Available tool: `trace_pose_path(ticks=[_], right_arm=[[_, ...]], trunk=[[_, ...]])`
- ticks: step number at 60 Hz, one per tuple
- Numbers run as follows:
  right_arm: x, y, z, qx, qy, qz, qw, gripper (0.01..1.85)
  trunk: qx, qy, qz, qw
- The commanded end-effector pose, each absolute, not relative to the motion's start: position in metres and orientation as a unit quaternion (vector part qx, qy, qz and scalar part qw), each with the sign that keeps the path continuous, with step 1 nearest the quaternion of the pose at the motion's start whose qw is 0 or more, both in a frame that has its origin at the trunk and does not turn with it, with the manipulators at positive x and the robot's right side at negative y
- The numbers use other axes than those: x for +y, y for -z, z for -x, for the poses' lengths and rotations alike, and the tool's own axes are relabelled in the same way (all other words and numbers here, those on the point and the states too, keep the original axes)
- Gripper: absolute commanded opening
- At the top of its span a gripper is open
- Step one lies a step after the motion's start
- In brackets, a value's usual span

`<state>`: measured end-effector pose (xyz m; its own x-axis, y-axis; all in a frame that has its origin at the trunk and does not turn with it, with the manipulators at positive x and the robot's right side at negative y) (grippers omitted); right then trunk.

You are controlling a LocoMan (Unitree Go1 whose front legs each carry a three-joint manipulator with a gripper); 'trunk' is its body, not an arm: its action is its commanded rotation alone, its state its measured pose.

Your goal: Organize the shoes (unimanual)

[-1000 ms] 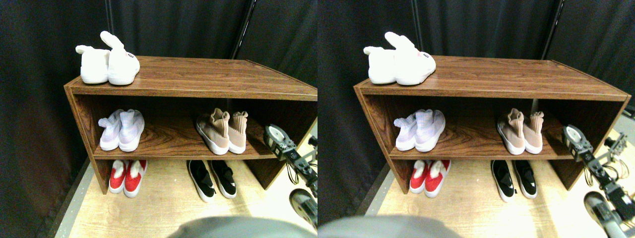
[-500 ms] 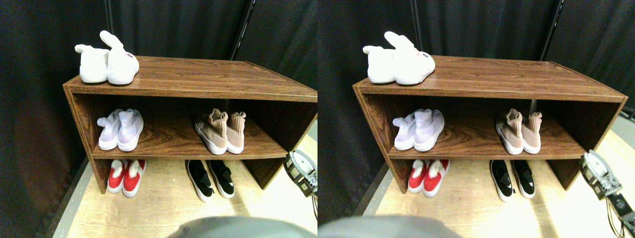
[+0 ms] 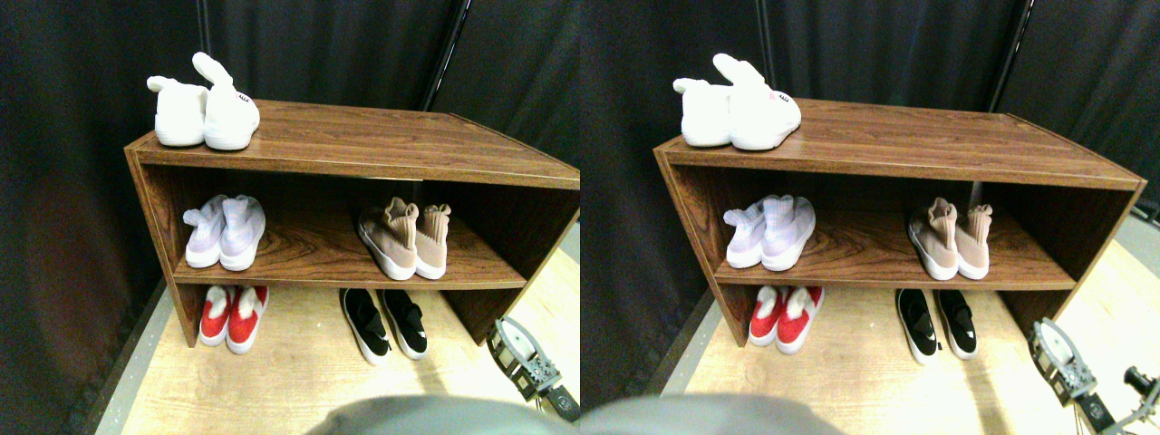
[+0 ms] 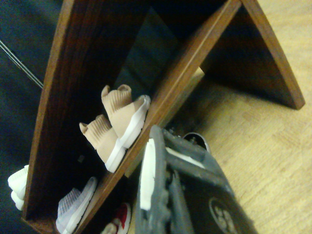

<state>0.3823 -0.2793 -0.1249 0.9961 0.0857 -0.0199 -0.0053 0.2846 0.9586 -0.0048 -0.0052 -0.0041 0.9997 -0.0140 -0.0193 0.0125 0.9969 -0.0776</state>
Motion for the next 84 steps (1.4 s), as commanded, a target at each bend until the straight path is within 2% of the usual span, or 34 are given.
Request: trace_pose_path(ticks=[1,3,8,21,30,34,43,51,68,84], right_arm=[[-0.279,0.133,-0.387,0.03,-0.037,-0.61,0.791,0.06],[-0.279,0.139,-0.389,0.042,-0.034,-0.619,0.783,0.06],[-0.283,0.151,-0.394,0.043,-0.018,-0.63,0.775,0.06],[-0.296,0.176,-0.411,0.038,0.024,-0.63,0.776,0.06],[-0.301,0.186,-0.422,0.046,0.03,-0.635,0.77,0.06],[-0.304,0.191,-0.429,0.044,0.051,-0.644,0.762,0.06],[-0.31,0.199,-0.443,0.029,0.087,-0.637,0.765,0.06],[-0.318,0.209,-0.464,0.031,0.119,-0.644,0.755,0.06],[-0.319,0.217,-0.486,0.04,0.133,-0.629,0.765,0.06],[-0.312,0.23,-0.502,0.046,0.142,-0.633,0.759,0.06]], trunk=[[0.028,0.002,0.049,0.9984],[0.03,0.001,0.048,0.9984],[0.032,0.0,0.047,0.9984],[0.035,-0.003,0.047,0.9983],[0.036,-0.003,0.045,0.9983],[0.035,-0.003,0.045,0.9984],[0.035,-0.004,0.045,0.9984],[0.035,-0.005,0.046,0.9983],[0.03,-0.015,0.054,0.998],[0.033,-0.025,0.059,0.9974]])
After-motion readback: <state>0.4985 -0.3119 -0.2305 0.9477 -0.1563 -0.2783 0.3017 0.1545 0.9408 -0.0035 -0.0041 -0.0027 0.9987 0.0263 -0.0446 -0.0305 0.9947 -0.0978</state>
